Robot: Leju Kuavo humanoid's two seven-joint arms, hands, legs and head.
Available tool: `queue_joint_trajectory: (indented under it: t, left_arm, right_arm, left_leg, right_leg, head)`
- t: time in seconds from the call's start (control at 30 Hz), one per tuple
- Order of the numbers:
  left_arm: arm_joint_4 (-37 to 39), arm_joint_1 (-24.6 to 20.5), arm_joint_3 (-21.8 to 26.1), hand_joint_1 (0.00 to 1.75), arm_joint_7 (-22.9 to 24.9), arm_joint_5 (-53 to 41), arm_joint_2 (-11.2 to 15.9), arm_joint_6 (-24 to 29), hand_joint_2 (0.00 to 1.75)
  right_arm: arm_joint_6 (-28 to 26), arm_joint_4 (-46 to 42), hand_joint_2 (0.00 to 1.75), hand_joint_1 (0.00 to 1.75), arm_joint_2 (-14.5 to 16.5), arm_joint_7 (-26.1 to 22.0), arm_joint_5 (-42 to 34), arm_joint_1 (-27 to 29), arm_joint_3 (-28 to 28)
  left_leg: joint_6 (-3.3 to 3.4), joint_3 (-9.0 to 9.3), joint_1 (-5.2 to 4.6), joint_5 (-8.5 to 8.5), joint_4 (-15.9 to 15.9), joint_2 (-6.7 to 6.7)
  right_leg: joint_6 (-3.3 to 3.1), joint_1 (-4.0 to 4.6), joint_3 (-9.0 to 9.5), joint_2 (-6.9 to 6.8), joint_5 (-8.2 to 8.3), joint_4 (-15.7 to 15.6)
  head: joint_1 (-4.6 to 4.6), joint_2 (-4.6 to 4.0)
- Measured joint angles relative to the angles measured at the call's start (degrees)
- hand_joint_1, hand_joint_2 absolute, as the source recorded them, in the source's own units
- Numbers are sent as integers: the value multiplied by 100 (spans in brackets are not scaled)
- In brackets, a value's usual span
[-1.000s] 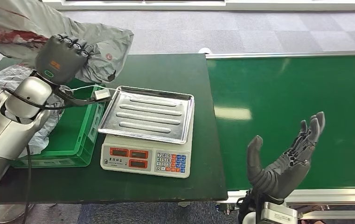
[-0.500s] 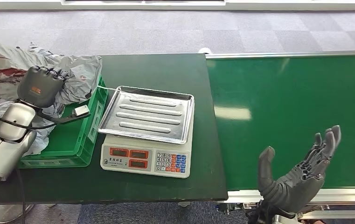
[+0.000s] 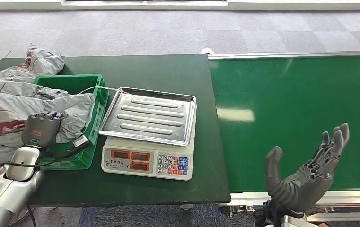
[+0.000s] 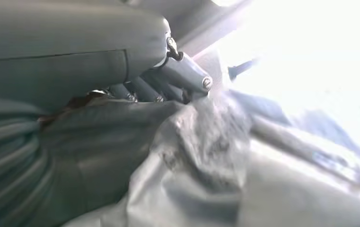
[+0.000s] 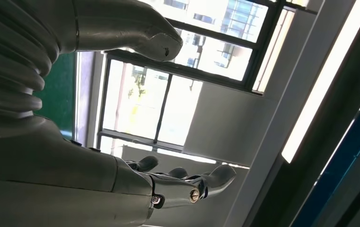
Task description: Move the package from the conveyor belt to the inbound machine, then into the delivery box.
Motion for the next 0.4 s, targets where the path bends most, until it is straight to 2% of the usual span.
queue_joint_trajectory:
  t: [0.23, 0.4]
  left_arm:
    - [267, 252, 837, 0, -106, 394, -209, 290, 0]
    - [4, 416, 1326, 0, -524, 1218, -342, 200, 0]
  right_arm:
    - [1, 45, 175, 0, -107, 0, 6, 12, -2]
    - [1, 71, 175, 0, -84, 0, 183, 54, -2]
  left_leg:
    - [-7, 11, 5, -6, -1, 2]
    - [-10, 11, 7, -4, 0, 11]
  right_leg:
    - [-5, 5, 4, 3, -2, 1]
    - [-7, 7, -3, 17, 1, 2]
  head:
    - [-2, 0]
    - [-2, 0]
